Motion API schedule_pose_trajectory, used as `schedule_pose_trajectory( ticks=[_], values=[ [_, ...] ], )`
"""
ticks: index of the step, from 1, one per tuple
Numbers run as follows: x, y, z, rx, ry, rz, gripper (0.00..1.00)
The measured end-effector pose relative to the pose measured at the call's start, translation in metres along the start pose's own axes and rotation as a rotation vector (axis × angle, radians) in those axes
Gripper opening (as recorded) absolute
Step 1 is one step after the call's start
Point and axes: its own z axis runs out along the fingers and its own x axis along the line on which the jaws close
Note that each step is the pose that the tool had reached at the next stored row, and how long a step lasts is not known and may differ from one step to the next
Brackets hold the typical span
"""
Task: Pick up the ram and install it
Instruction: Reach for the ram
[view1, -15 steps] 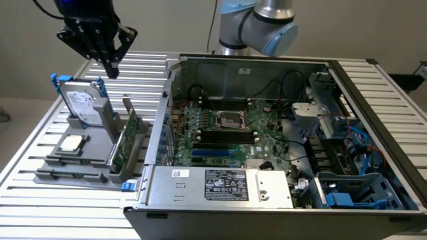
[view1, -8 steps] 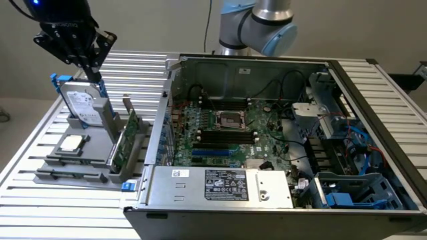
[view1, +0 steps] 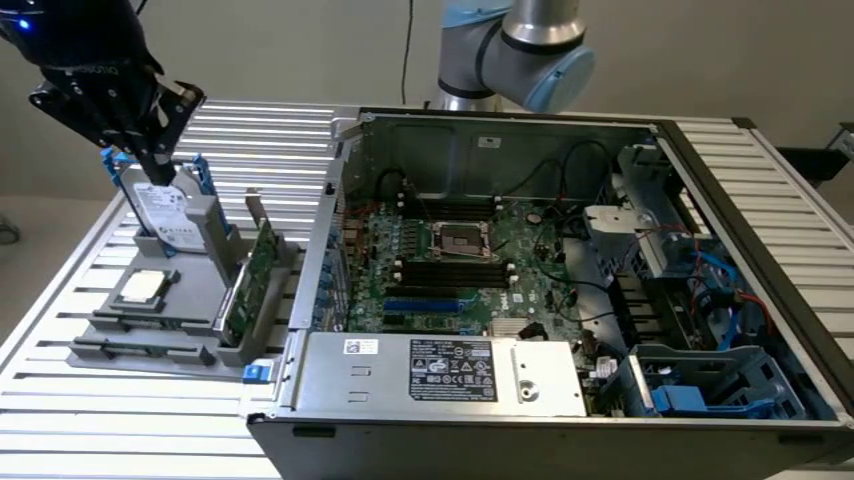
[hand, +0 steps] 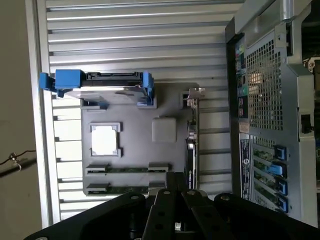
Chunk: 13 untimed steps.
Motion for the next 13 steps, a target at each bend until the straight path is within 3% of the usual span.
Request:
schedule_pose_trajectory(
  ticks=[5, 13],
  values=[
    [0.005, -0.0135, 0.0059, 0.0009, 0.0121, 0.001, 0.11],
    [0.018, -0.0290, 0.0165, 0.0012, 0.0172, 0.001, 0.11]
  ],
)
